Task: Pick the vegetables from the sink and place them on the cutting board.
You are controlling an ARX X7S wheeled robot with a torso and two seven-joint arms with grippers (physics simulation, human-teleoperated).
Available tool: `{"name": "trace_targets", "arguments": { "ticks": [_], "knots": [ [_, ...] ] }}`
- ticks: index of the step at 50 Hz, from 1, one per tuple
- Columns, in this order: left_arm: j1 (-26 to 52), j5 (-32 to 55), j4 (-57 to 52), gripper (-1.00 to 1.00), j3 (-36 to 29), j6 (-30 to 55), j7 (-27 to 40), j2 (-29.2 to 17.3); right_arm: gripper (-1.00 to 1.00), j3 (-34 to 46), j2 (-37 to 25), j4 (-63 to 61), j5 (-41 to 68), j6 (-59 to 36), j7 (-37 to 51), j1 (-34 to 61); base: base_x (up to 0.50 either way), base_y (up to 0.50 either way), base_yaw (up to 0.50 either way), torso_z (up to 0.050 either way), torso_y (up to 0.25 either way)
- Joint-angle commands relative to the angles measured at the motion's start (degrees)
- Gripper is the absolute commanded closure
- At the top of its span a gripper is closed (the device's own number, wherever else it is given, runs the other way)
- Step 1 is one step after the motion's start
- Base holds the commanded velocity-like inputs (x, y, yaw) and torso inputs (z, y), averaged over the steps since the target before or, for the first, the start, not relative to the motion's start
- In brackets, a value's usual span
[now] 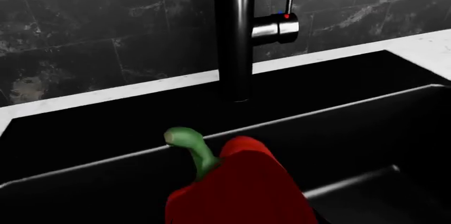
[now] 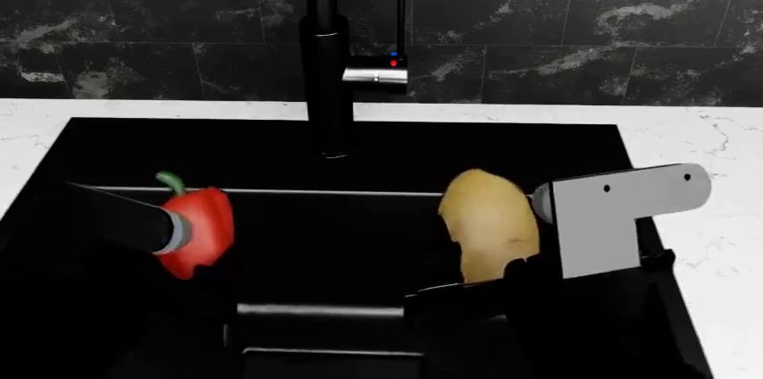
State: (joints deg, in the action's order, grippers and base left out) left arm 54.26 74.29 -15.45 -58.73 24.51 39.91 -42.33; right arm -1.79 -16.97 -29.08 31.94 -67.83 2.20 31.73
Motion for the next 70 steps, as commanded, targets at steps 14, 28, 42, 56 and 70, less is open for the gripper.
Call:
{"name": "trace_targets", "arguments": {
  "ticks": [14, 28, 42, 56, 70],
  "knots": [
    [0.34, 2.6, -6.27, 1.0, 1.79, -0.34, 2.67, -3.71, 1.0, -1.07, -0.68, -2.59, 0.59, -0.34, 0.56, 0.44, 0.0, 0.0, 0.0, 0.0, 0.0],
    [-0.53, 2.34, -5.43, 1.0, 1.57, -0.69, 2.11, -3.59, 1.0, -1.29, -0.92, -2.69, 0.99, -0.71, 1.21, 0.32, -0.27, 0.0, 0.0, 0.0, 0.0],
    [-1.05, 2.19, -5.14, 1.0, 1.39, -0.9, 2.14, -2.99, 1.0, -1.67, -1.08, -2.82, 1.33, -0.44, 1.69, -0.44, -0.29, 0.0, 0.0, 0.0, 0.0],
    [-1.04, 2.3, -5.43, 1.0, 1.59, -0.85, 2.23, -3.38, 1.0, -1.63, -1.34, -2.62, 1.58, -0.02, 1.91, -0.76, -0.29, 0.0, 0.0, 0.0, 0.0],
    [-0.57, 2.49, -5.35, 1.0, 1.77, -0.57, 2.29, -3.15, 1.0, -1.6, -1.37, -2.42, 1.82, 0.71, 2.14, -0.75, -0.21, 0.0, 0.0, 0.0, 0.0]
  ]
}}
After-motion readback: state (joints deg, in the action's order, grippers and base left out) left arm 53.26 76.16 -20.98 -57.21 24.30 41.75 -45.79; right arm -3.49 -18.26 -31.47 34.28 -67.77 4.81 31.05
